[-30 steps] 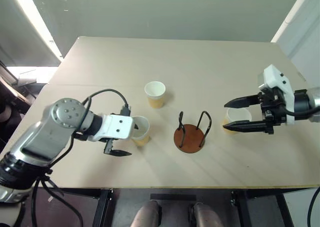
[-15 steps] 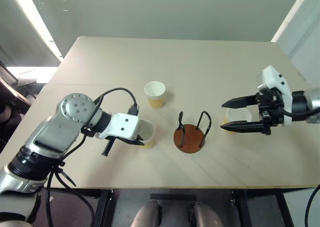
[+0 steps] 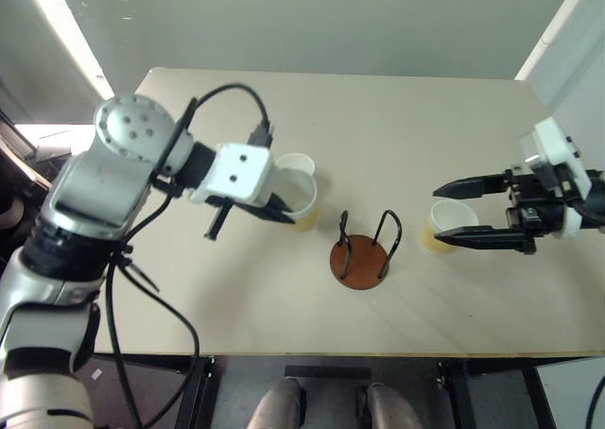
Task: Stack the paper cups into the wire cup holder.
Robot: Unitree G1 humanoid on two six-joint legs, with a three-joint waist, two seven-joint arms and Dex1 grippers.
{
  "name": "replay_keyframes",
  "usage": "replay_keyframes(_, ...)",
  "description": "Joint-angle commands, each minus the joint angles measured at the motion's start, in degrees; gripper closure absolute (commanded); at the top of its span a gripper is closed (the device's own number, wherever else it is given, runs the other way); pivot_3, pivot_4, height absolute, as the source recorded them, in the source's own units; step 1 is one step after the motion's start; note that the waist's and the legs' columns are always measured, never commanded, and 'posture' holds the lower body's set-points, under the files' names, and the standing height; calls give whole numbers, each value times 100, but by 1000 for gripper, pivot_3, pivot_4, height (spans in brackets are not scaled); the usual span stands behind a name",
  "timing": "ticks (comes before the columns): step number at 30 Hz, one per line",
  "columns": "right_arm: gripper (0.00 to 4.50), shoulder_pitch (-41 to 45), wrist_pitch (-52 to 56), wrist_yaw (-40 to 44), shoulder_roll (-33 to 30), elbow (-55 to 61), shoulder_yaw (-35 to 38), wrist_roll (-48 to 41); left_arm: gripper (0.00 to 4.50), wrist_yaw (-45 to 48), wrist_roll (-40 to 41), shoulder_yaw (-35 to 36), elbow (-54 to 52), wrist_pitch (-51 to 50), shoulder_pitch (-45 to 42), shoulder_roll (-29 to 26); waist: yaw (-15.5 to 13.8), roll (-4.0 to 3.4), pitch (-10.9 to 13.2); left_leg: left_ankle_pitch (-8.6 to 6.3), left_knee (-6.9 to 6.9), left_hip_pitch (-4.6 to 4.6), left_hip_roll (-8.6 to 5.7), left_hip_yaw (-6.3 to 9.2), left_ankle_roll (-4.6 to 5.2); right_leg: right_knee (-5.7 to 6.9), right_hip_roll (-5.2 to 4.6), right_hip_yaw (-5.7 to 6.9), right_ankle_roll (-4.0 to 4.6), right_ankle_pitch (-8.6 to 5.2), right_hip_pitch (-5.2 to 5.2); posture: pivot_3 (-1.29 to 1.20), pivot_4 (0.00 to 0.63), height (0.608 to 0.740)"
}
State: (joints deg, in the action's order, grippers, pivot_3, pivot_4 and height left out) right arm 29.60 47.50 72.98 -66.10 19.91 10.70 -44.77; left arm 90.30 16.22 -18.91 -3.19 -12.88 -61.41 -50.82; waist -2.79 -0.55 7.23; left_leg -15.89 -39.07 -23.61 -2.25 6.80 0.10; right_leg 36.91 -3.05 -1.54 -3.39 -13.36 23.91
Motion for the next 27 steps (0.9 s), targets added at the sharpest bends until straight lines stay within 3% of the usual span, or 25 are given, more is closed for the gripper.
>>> replay_keyframes(1,781,40,26,76,-190,5,337,-145,4488,220,228,-214,250,239,-506,198,2,0,0,0,-1,-2,1,0,0,0,0,0,-1,1,0,0,150,740)
replay_keyframes(11,781,-424,212,-219,-288,329,880,-297,4488,220,741,-1093,1418,786,-1819,1183,-36,1,2,-4,-2,-21,1,0,9,-11,-1,3,-8,4,6,0,150,740)
replay_keyframes(21,781,-897,390,-576,-269,666,1319,-528,4488,220,1213,-1939,1330,1062,-1749,1040,-39,0,2,-4,-8,-26,1,-3,11,-13,0,2,-16,8,9,0,150,740)
replay_keyframes(27,781,-1114,450,-699,-258,818,1519,-671,4488,220,989,-2082,1355,1357,-1629,1221,-52,0,2,-3,-10,-27,1,-3,12,-12,-1,2,-17,9,9,0,150,740)
